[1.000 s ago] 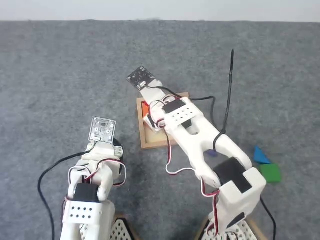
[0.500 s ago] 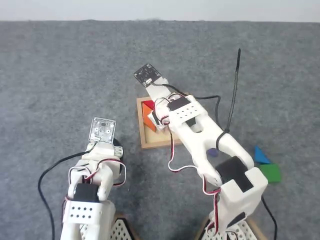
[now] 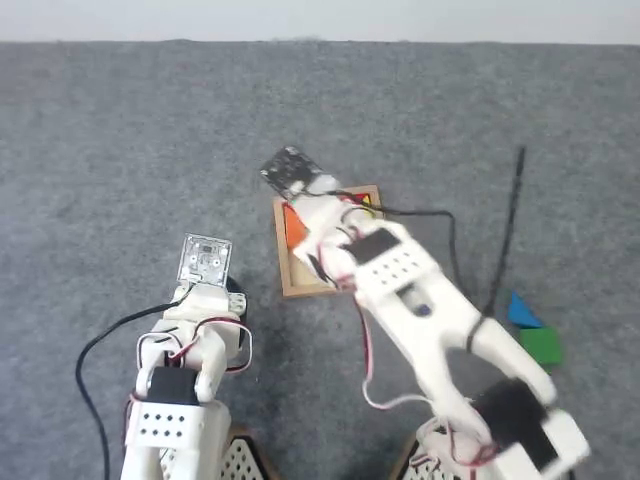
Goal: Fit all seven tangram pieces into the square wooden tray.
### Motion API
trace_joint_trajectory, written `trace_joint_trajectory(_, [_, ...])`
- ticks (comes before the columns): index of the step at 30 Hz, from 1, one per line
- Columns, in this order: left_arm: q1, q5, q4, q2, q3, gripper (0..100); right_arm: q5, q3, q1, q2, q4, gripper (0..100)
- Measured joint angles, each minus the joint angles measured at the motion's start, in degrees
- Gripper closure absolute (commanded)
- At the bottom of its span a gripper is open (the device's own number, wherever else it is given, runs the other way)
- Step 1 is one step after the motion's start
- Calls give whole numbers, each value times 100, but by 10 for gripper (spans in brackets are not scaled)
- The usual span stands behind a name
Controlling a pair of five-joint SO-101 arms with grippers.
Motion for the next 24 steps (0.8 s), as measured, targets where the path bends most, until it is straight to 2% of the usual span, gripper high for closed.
trace_joint_trajectory(5, [0, 0, 0, 0, 0, 985, 185, 1240, 9, -308, -1415, 894])
trace_joint_trajectory(13, [0, 0, 0, 0, 0, 985, 255, 1336, 18, 536, -3121, 895])
trace_joint_trajectory(24, [0, 0, 0, 0, 0, 985, 255, 651, 44, 1609, -3024, 895])
